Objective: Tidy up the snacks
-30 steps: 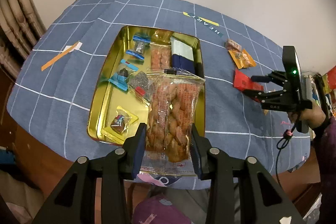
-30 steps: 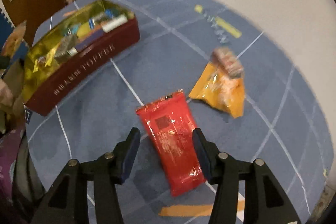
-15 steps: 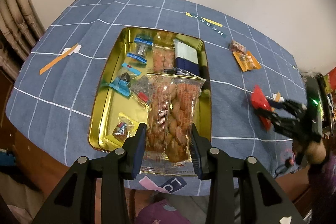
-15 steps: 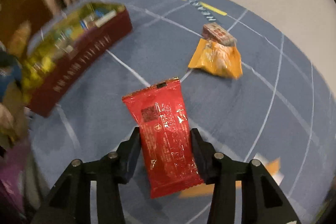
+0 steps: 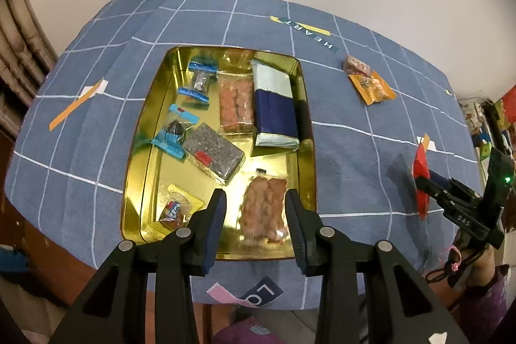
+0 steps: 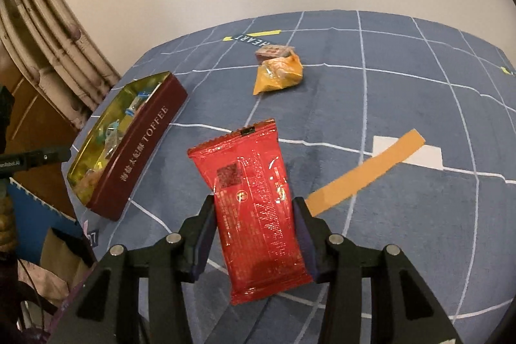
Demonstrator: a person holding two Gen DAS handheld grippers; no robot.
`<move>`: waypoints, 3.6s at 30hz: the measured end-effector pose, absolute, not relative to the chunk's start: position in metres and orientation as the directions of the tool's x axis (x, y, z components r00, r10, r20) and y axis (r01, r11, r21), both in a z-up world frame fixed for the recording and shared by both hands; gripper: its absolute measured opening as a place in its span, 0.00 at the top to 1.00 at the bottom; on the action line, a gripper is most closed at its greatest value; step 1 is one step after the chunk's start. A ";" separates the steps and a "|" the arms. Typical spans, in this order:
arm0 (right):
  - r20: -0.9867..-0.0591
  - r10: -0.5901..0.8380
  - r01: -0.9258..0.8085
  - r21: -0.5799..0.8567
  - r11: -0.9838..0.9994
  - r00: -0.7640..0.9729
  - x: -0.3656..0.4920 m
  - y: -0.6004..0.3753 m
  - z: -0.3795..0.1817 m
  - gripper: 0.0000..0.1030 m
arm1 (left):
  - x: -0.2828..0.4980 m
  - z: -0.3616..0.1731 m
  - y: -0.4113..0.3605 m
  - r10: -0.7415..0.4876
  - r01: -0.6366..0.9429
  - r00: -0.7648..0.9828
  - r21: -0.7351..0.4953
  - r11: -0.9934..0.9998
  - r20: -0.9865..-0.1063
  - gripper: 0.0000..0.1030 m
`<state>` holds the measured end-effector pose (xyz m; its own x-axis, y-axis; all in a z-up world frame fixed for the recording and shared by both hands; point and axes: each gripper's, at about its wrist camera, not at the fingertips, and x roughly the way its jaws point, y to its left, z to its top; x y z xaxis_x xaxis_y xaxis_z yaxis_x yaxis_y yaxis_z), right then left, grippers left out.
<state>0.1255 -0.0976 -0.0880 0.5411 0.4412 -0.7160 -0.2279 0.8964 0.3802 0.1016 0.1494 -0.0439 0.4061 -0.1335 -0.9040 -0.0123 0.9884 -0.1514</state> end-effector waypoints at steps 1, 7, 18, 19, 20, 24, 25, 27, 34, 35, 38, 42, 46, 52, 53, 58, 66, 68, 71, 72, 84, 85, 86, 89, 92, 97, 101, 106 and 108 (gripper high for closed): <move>-0.713 0.443 -0.225 0.385 0.895 0.544 0.126 -0.098 -0.087 0.54 | 0.101 -0.044 0.151 -0.136 -0.017 0.406 -0.156 0.988 -0.904 0.68; -0.710 0.449 -0.218 0.397 0.892 0.543 0.125 -0.101 -0.089 0.54 | 0.097 -0.046 0.155 -0.116 -0.029 0.404 -0.139 0.990 -0.907 0.68; -0.685 0.478 -0.202 0.447 0.872 0.549 0.119 -0.104 -0.078 0.54 | 0.086 -0.044 0.158 -0.003 -0.080 0.431 -0.041 0.996 -0.902 0.61; -0.681 0.484 -0.205 0.452 0.868 0.549 0.119 -0.104 -0.076 0.55 | 0.084 -0.044 0.159 0.016 -0.089 0.436 -0.025 0.996 -0.900 0.60; -0.676 0.492 -0.210 0.458 0.864 0.549 0.119 -0.103 -0.073 0.55 | 0.083 -0.043 0.159 0.030 -0.094 0.440 -0.013 0.995 -0.897 0.58; -0.653 0.518 -0.239 0.472 0.849 0.552 0.120 -0.093 -0.056 0.54 | 0.081 -0.041 0.165 0.088 -0.128 0.455 0.032 0.991 -0.886 0.49; -0.647 0.527 -0.247 0.478 0.843 0.551 0.120 -0.090 -0.052 0.54 | 0.080 -0.041 0.166 0.095 -0.133 0.457 0.037 0.990 -0.884 0.48; -0.634 0.545 -0.266 0.486 0.832 0.549 0.123 -0.081 -0.042 0.54 | 0.078 -0.040 0.169 0.111 -0.142 0.464 0.049 0.989 -0.879 0.45; -0.599 0.604 -0.341 0.502 0.795 0.527 0.133 -0.039 -0.013 0.54 | 0.076 -0.037 0.175 0.160 -0.163 0.482 0.091 0.982 -0.861 0.36; -0.595 0.613 -0.353 0.504 0.788 0.520 0.135 -0.031 -0.009 0.55 | 0.076 -0.037 0.176 0.166 -0.167 0.484 0.095 0.981 -0.859 0.36; -0.590 0.634 -0.380 0.508 0.773 0.500 0.140 -0.010 -0.003 0.54 | 0.076 -0.037 0.179 0.184 -0.175 0.484 0.112 0.978 -0.856 0.34; -0.586 0.658 -0.399 0.524 0.753 0.473 0.146 0.010 0.000 0.54 | 0.077 -0.039 0.183 0.193 -0.186 0.479 0.116 0.976 -0.856 0.33; -0.589 0.682 -0.410 0.545 0.732 0.434 0.153 0.031 -0.003 0.54 | 0.078 -0.041 0.187 0.205 -0.197 0.472 0.124 0.973 -0.858 0.31; -0.598 0.709 -0.419 0.573 0.704 0.375 0.160 0.062 -0.013 0.54 | 0.079 -0.046 0.196 0.212 -0.225 0.450 0.120 0.967 -0.868 0.30; -0.599 0.713 -0.420 0.578 0.700 0.364 0.161 0.068 -0.015 0.54 | 0.080 -0.046 0.198 0.214 -0.231 0.447 0.119 0.966 -0.868 0.30; -0.613 0.718 -0.433 0.578 0.692 0.330 0.169 0.093 -0.021 0.54 | 0.081 -0.047 0.212 0.249 -0.275 0.434 0.135 0.952 -0.866 0.30; -0.639 0.711 -0.459 0.558 0.692 0.294 0.184 0.130 -0.027 0.54 | 0.079 -0.035 0.248 0.341 -0.402 0.435 0.159 0.902 -0.833 0.29; -0.646 0.707 -0.467 0.550 0.692 0.287 0.186 0.138 -0.028 0.54 | 0.079 -0.036 0.253 0.337 -0.416 0.430 0.147 0.897 -0.837 0.28; -0.660 0.700 -0.478 0.539 0.694 0.273 0.186 0.150 -0.033 0.54 | 0.081 -0.040 0.254 0.333 -0.413 0.417 0.150 0.898 -0.846 0.28; -0.666 0.696 -0.482 0.532 0.696 0.269 0.187 0.153 -0.035 0.54 | 0.082 -0.041 0.254 0.332 -0.408 0.415 0.153 0.900 -0.847 0.28; -0.737 0.625 -0.545 0.423 0.724 0.258 0.189 0.195 -0.049 0.54 | 0.081 -0.038 0.248 0.357 -0.401 0.429 0.179 0.898 -0.830 0.25; -0.737 0.625 -0.548 0.421 0.723 0.258 0.189 0.197 -0.049 0.54 | 0.081 -0.038 0.248 0.357 -0.399 0.428 0.181 0.899 -0.830 0.25; -0.739 0.623 -0.551 0.417 0.723 0.258 0.189 0.199 -0.050 0.54 | 0.081 -0.038 0.248 0.359 -0.398 0.427 0.184 0.899 -0.830 0.25; -0.742 0.619 -0.559 0.408 0.722 0.258 0.189 0.205 -0.050 0.54 | 0.082 -0.039 0.246 0.362 -0.394 0.425 0.191 0.899 -0.830 0.25; -0.738 0.626 -0.561 0.417 0.715 0.250 0.189 0.209 -0.052 0.54 | 0.082 -0.039 0.246 0.367 -0.393 0.426 0.196 0.898 -0.827 0.24; -0.739 0.626 -0.562 0.417 0.714 0.248 0.189 0.211 -0.052 0.54 | 0.082 -0.039 0.245 0.365 -0.389 0.421 0.198 0.900 -0.830 0.24; -0.734 0.633 -0.554 0.429 0.713 0.246 0.189 0.209 -0.052 0.52 | 0.083 -0.040 0.244 0.365 -0.390 0.424 0.196 0.900 -0.829 0.22; -0.730 0.635 -0.552 0.430 0.714 0.253 0.189 0.208 -0.052 0.52 | 0.083 -0.041 0.246 0.365 -0.397 0.421 0.193 0.897 -0.830 0.21; -0.723 0.644 -0.552 0.439 0.709 0.251 0.189 0.205 -0.052 0.52 | 0.082 -0.040 0.246 0.367 -0.403 0.425 0.191 0.895 -0.827 0.21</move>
<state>0.1885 0.2055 -0.0522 0.2506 0.6436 -0.7232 -0.5521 0.7087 0.4393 0.0823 0.2463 -0.0397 0.4246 0.3674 -0.8275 -0.4027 0.8952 0.1909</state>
